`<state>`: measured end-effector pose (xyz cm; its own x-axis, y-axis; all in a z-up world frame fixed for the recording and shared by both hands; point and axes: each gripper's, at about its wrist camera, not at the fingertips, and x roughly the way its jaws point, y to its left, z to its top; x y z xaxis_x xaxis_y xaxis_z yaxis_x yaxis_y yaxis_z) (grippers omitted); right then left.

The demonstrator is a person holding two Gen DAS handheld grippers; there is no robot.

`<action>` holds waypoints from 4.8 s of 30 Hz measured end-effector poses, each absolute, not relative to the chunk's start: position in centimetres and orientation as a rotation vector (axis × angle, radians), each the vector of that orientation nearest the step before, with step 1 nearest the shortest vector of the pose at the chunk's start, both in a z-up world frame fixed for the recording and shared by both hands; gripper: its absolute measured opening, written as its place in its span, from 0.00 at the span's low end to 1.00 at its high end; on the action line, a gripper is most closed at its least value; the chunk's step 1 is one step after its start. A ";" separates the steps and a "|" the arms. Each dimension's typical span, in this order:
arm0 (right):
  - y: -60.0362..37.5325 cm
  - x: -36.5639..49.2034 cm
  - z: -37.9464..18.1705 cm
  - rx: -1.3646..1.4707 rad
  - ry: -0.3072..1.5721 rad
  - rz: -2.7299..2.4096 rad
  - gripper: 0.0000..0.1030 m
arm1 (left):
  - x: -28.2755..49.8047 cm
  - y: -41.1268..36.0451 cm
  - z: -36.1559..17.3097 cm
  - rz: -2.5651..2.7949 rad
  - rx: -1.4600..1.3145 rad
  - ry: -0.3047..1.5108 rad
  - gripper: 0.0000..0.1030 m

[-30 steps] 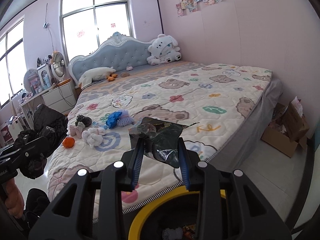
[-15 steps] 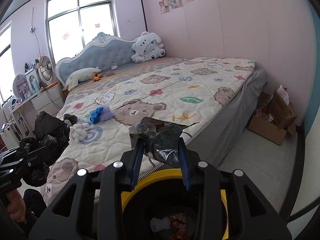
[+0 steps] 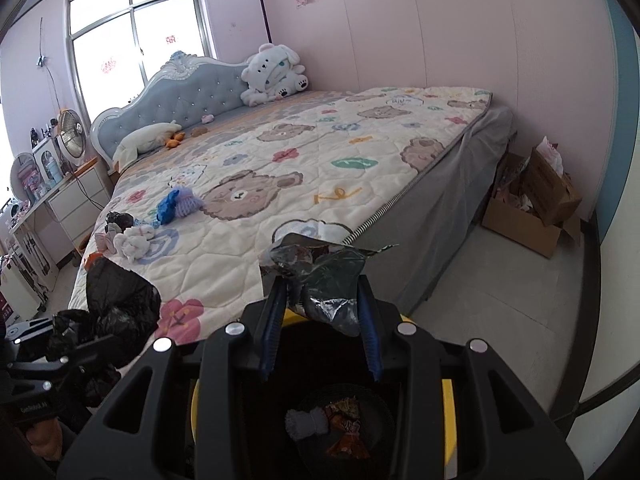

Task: Collect trash
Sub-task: 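Carry the black bag and clear wrapper in both grippers to the bin, then open the left gripper over the bin while the right drops the wrapper, then move both tools back over the bed toward the orange peel and blue glove, then grasp the blue glove with the right gripper while the left grasps the orange peel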

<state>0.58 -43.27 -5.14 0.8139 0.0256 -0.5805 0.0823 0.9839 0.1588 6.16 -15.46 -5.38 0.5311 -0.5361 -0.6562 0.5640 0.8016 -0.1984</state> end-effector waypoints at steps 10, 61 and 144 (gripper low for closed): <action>-44.4 0.4 -6.5 0.218 0.650 -0.022 0.36 | 6.3 -16.9 -7.4 -0.713 0.045 0.862 0.31; -38.0 8.3 -4.5 0.187 0.622 0.093 0.56 | 10.9 -8.3 -4.9 -0.523 -0.064 0.759 0.66; -7.0 41.2 -13.5 -0.239 0.686 0.237 0.33 | 27.2 15.3 -12.7 -0.086 -0.240 0.786 0.44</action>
